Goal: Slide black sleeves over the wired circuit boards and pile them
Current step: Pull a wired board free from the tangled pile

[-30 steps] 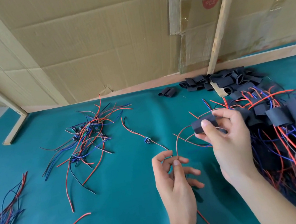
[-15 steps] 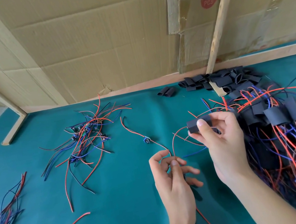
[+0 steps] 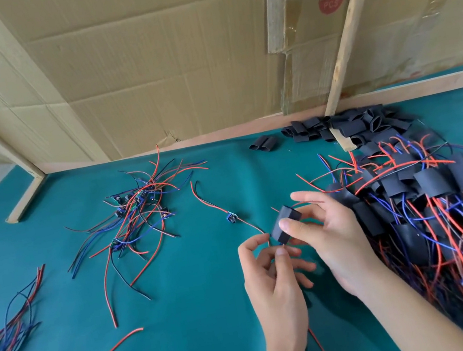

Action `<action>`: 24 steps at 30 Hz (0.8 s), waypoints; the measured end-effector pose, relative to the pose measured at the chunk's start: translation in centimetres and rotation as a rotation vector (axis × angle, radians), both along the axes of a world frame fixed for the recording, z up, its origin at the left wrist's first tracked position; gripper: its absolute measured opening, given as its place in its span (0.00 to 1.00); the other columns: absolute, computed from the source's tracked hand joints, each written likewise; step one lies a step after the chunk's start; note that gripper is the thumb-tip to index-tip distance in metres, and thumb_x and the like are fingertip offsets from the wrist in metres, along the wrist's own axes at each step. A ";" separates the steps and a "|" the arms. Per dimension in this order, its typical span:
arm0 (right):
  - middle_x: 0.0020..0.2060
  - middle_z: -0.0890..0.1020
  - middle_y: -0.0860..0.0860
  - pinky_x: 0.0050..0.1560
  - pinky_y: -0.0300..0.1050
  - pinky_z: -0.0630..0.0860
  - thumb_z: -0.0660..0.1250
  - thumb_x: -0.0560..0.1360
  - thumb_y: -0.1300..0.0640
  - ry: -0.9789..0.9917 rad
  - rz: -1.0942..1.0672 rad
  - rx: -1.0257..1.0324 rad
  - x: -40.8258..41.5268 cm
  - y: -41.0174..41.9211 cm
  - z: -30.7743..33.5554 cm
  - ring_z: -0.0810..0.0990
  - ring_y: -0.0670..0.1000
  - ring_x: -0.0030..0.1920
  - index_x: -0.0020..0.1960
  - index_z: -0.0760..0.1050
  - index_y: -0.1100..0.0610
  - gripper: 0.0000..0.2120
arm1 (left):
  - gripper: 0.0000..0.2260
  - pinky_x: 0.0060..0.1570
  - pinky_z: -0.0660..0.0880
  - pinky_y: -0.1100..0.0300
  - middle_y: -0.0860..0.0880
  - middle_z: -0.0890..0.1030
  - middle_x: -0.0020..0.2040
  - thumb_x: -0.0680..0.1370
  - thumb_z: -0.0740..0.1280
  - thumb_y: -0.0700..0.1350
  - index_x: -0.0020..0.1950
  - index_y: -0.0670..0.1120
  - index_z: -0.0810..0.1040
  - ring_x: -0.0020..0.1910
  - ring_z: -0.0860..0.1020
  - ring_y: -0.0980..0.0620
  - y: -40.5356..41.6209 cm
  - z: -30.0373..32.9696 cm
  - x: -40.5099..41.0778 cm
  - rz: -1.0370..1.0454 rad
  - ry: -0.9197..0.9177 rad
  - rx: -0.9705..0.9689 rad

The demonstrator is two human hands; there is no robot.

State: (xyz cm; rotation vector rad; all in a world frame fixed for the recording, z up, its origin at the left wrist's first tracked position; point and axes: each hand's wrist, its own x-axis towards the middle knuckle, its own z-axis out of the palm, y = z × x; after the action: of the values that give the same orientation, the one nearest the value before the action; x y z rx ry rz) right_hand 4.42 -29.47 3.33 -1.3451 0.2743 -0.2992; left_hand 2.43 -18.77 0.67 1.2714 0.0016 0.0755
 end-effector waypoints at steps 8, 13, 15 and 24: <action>0.43 0.87 0.57 0.49 0.48 0.79 0.74 0.74 0.70 -0.001 0.025 0.014 0.0 -0.4 -0.3 0.85 0.53 0.44 0.51 0.84 0.60 0.09 | 0.08 0.29 0.74 0.61 0.42 0.83 0.39 0.79 0.67 0.40 0.53 0.54 0.74 0.32 0.82 0.46 0.0 0.1 -0.2 0.002 -0.009 0.030; 0.43 0.87 0.54 0.51 0.48 0.79 0.73 0.74 0.71 -0.067 -0.057 0.078 0.0 -0.7 0.1 0.84 0.52 0.46 0.48 0.85 0.57 0.10 | 0.07 0.45 0.81 0.54 0.44 0.85 0.44 0.77 0.65 0.43 0.49 0.53 0.81 0.41 0.84 0.45 0.1 -0.1 -0.1 -0.084 -0.010 0.005; 0.42 0.87 0.52 0.50 0.48 0.80 0.72 0.74 0.71 -0.119 -0.067 0.091 0.0 -1.2 0.5 0.85 0.51 0.46 0.45 0.86 0.54 0.13 | 0.09 0.51 0.81 0.55 0.46 0.86 0.47 0.77 0.64 0.43 0.49 0.53 0.83 0.47 0.85 0.47 0.0 -0.2 -0.2 -0.128 -0.030 0.050; 0.41 0.88 0.51 0.44 0.39 0.80 0.75 0.73 0.69 -0.176 -0.124 -0.159 -0.2 -2.1 1.1 0.85 0.48 0.41 0.48 0.85 0.53 0.12 | 0.14 0.50 0.80 0.64 0.47 0.87 0.47 0.76 0.73 0.31 0.51 0.51 0.85 0.48 0.86 0.49 0.2 -0.4 0.1 -0.112 -0.043 0.088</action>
State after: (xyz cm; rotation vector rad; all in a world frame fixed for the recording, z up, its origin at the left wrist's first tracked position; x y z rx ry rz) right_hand 4.19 -31.53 4.39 -1.4508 0.1890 -0.5498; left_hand 2.56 -18.59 0.31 1.3555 -0.1114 0.0061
